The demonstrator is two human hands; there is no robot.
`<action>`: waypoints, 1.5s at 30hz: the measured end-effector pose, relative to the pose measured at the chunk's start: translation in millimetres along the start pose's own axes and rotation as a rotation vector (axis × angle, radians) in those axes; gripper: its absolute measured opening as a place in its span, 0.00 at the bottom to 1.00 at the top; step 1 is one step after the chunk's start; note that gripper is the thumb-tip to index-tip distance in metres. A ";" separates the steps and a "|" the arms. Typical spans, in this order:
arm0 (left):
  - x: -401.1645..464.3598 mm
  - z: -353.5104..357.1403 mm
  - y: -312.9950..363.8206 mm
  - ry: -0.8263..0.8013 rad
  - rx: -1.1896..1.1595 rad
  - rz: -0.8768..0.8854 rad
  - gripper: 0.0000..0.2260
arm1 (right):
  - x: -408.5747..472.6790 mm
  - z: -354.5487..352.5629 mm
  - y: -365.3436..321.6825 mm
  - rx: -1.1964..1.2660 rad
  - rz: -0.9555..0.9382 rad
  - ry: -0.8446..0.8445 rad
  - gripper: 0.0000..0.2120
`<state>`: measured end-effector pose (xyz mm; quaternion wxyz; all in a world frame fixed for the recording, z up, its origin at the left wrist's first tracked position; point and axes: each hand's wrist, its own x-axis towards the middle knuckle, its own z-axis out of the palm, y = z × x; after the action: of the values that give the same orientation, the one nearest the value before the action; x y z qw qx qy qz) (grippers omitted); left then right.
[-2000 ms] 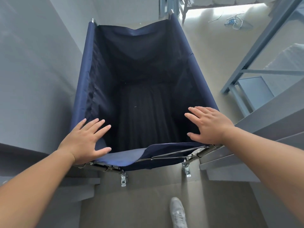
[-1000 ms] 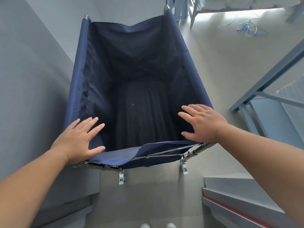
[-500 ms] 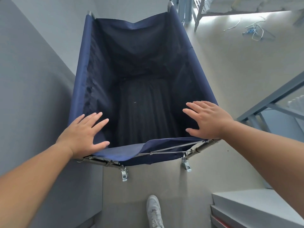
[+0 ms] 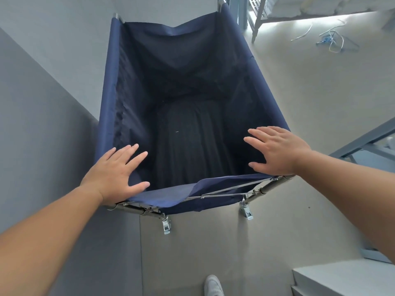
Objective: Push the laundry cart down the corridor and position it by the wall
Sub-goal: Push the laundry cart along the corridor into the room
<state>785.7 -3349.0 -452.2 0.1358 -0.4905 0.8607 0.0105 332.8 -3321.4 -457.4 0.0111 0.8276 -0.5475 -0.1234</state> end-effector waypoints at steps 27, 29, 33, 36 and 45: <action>130.2 -25.7 -66.3 -0.026 0.007 -0.048 0.37 | 152.3 -19.6 80.8 0.035 -0.075 -0.009 0.37; 142.6 -29.1 -71.2 -0.028 0.003 -0.057 0.37 | 166.8 -20.8 89.2 0.039 -0.082 -0.010 0.37; 166.7 -37.1 -80.8 -0.029 -0.008 -0.078 0.37 | 195.3 -24.6 105.9 0.032 -0.093 -0.003 0.36; 183.1 -41.2 -88.4 -0.026 -0.016 -0.088 0.37 | 214.8 -26.3 116.4 0.023 -0.105 -0.012 0.36; 221.8 -46.5 -119.4 -0.024 -0.013 -0.110 0.38 | 266.6 -32.7 131.6 0.019 -0.121 0.005 0.37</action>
<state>769.6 -3604.6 -447.8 0.1432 -0.5377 0.8308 0.0144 319.7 -3620.2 -456.8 -0.0030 0.8597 -0.4974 -0.1165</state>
